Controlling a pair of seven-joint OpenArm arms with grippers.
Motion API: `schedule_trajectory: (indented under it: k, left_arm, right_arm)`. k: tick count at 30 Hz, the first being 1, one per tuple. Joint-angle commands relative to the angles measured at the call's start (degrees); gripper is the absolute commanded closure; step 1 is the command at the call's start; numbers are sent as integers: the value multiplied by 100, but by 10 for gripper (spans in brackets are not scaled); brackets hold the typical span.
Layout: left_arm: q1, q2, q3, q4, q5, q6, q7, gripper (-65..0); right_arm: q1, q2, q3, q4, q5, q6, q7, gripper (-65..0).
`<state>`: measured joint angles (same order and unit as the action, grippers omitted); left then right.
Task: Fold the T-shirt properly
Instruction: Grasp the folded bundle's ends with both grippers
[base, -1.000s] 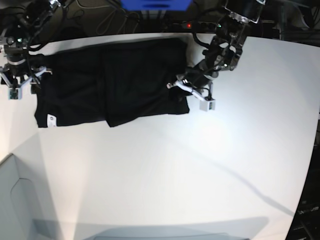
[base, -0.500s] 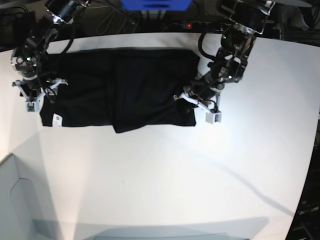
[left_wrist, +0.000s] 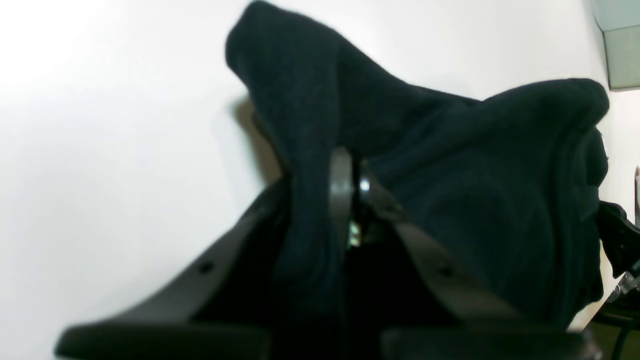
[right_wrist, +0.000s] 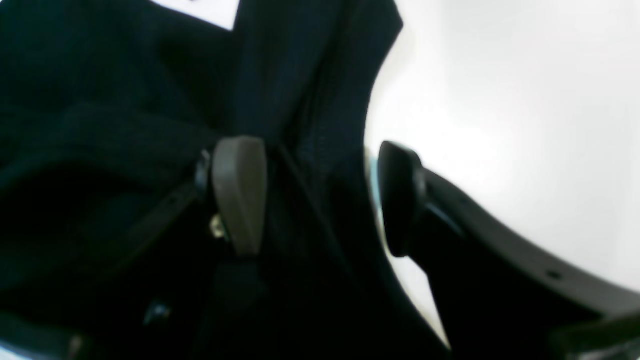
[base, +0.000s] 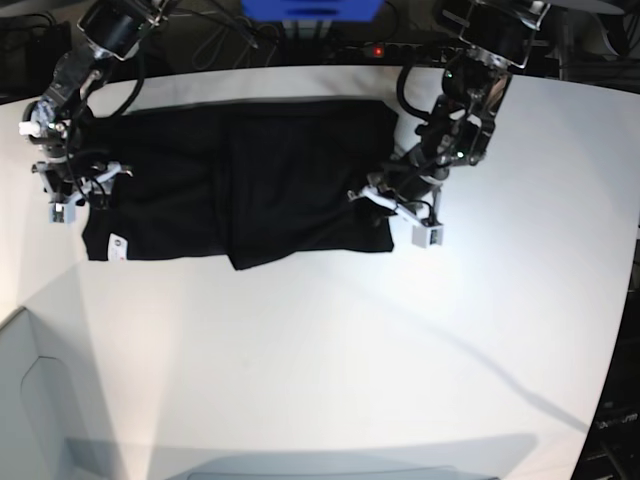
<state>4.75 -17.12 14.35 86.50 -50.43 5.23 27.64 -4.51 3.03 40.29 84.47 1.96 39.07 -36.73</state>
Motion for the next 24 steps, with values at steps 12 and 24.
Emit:
schedule_trajectory:
  k: [12, 24]
  left_arm:
    - [-163, -24, -50, 93, -42, 35, -113, 0]
    - [-163, -24, -50, 102, -77, 35, -113, -1]
  right_arm:
    - [-309, 27, -702, 156, -235, 93, -419, 0]
    - [-423, -325, -728, 2406, -200, 93, -446, 0]
